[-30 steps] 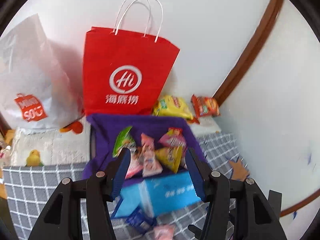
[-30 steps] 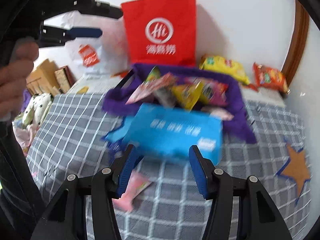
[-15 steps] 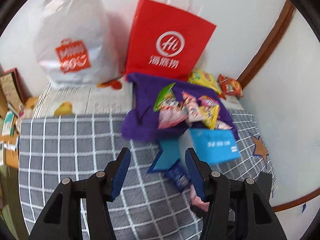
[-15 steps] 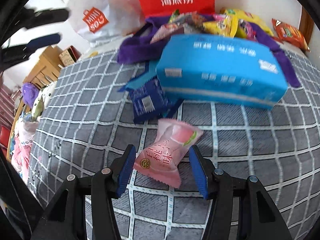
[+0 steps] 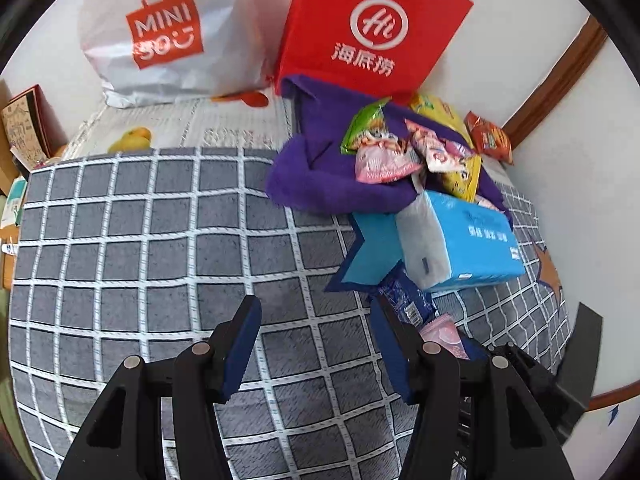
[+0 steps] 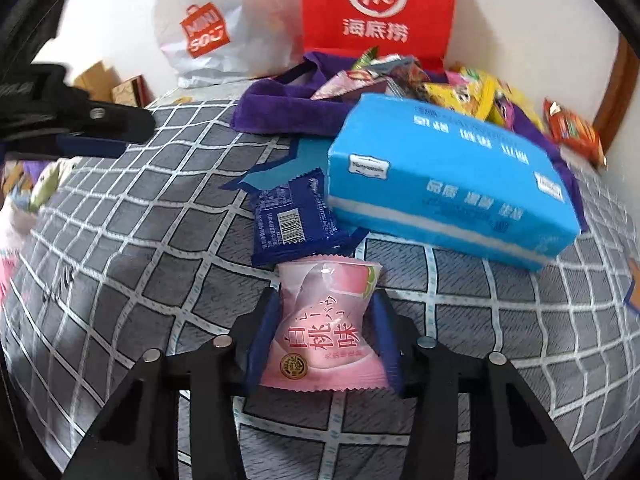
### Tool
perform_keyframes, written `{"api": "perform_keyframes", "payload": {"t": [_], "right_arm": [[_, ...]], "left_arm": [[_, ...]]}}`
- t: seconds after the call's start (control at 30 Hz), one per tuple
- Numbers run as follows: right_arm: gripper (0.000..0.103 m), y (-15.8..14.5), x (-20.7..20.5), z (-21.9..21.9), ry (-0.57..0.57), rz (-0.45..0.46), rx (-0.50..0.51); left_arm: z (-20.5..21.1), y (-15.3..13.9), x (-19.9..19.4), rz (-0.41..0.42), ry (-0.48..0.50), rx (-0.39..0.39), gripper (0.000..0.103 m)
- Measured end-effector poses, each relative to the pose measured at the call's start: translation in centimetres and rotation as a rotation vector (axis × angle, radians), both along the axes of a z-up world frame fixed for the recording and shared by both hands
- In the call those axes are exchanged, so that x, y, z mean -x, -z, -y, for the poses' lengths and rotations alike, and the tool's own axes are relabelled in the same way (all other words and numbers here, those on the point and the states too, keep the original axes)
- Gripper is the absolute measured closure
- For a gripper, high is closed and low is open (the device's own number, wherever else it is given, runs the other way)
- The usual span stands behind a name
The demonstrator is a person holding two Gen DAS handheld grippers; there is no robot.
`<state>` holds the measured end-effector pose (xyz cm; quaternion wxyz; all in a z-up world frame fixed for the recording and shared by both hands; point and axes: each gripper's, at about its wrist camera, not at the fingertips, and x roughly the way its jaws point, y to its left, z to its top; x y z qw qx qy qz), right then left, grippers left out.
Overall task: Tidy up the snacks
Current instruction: 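Withdraw both tools and close the right gripper on the pale pink peach candy, then hold the peach candy in the right gripper while the left grasps the dark blue packet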
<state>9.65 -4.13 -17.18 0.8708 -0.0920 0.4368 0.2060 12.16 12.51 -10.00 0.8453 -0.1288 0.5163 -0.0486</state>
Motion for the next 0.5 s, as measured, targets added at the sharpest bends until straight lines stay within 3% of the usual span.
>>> {"api": "perform_keyframes", "payload": {"t": [0.23,0.5], "right_arm": [[0.060,-1.8,0.8,3.7,0.001,0.033,-0.057],[0.060,-2.6,0.0,10.9,0.103,0.109,-0.032]], "left_arm": [[3.4,1.6,-0.5,-0.032,0.049,-0.016,0.049],[5.8,4.0,-0.6,-0.065,0.068,0.082,0.049]]}}
